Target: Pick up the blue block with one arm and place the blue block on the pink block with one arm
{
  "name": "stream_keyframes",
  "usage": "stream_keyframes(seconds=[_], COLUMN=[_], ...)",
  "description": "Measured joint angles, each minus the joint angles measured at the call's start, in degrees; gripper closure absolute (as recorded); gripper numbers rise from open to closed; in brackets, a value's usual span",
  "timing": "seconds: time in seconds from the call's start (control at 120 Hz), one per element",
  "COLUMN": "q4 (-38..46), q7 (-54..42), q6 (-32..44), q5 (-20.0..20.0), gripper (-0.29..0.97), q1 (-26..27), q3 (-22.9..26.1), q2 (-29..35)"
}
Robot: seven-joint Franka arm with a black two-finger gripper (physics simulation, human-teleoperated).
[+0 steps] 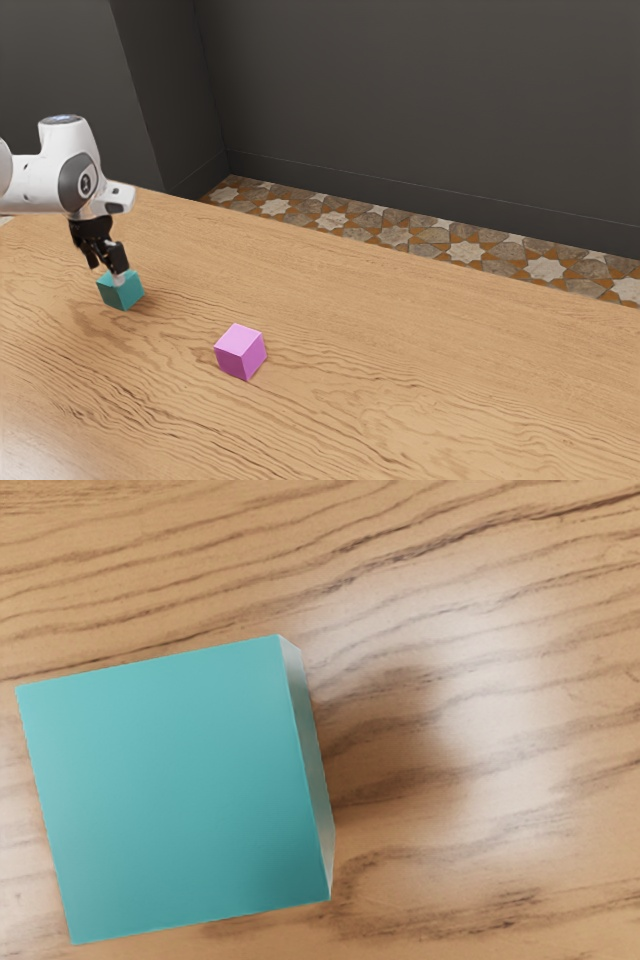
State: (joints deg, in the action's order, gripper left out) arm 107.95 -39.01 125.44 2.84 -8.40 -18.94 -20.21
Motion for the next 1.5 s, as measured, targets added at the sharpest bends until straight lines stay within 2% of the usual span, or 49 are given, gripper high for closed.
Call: stream_keyframes(seconds=[0.308,0.508,0.675,1.275,1.375,1.5], q4=[-4.4,-4.8,-4.9,-9.0,-9.1,-9.1], q7=[-3.4,-4.7,-5.4,-5.5,-5.5,-5.5], q6=[0.5,0.7,1.4,2.0,2.0,2.0], q5=[2.0,6.2,8.0,9.3,9.3,9.3], gripper=[0.00,0.00,0.00,0.00,0.05,0.20], q1=[-1.4,-1.8,-1.8,-1.6,-1.5,-1.5], q3=[0.0,-1.1,-1.3,-1.1,-1.0,-1.0], q2=[-4.9,-6.3,-7.4,-12.3,-12.5,-12.5])
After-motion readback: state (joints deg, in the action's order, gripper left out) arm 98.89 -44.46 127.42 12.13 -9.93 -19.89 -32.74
